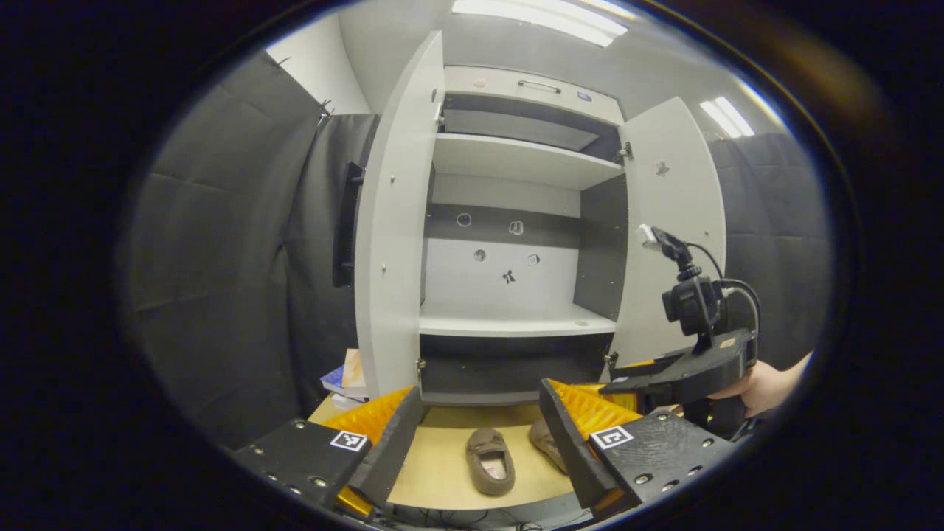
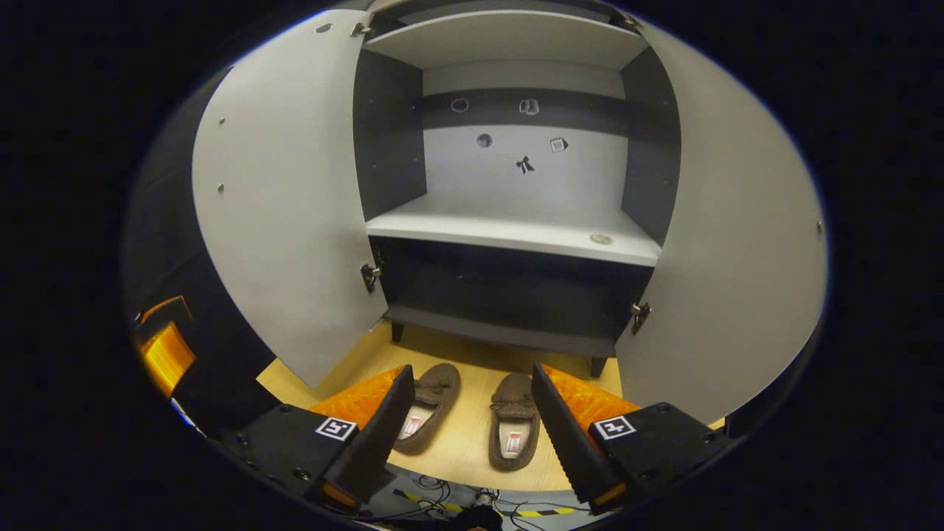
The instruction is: Grab one shoe with the right hand and put it into the shoe cabinet, grab the other shoe with the left hand and put it into the shoe cabinet; then close the right door with the right hand and the left door with the left hand.
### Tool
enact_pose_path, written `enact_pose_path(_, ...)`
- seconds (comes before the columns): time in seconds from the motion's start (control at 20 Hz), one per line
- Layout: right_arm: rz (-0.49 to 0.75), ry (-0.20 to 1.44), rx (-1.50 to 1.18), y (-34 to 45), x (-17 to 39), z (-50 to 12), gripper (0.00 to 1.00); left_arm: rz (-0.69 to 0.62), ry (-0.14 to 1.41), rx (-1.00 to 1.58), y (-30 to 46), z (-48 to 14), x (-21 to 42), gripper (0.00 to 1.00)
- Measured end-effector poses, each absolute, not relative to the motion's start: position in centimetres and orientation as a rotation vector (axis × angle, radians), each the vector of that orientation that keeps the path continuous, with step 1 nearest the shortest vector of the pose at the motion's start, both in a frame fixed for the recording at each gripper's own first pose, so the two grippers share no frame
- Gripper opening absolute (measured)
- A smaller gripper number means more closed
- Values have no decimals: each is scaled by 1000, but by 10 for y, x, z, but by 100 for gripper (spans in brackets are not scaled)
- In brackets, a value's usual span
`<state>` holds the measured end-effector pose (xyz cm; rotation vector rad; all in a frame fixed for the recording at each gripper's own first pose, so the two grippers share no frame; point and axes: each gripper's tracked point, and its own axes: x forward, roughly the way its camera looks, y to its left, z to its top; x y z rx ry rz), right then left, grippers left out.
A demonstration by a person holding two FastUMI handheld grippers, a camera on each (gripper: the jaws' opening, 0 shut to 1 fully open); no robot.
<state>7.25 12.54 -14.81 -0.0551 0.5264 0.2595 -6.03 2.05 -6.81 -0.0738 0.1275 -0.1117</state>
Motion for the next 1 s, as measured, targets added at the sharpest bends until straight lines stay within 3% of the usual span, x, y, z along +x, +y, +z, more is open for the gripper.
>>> enact_pose_path(0.05,274,556,-51,128,73,-161,100,-108,139,-71,21,-70,-57,100)
enact_pose_path(0.1,288,584,-47,130,75,-174,100,-108,150,-67,19,-72,-54,100)
enact_pose_path(0.15,303,617,-42,132,76,-188,100,-106,153,-65,18,-72,-51,93)
enact_pose_path(0.5,336,809,0,132,89,-278,100,-105,168,-67,4,-70,-24,93)
enact_pose_path(0.55,347,835,7,134,92,-290,96,-101,167,-71,2,-69,-21,93)
enact_pose_path(0.75,348,912,-13,130,102,-335,99,-74,169,-91,-1,-67,-14,93)
enact_pose_path(1.0,343,912,-147,119,121,-373,99,-46,195,-115,-3,-74,-4,93)
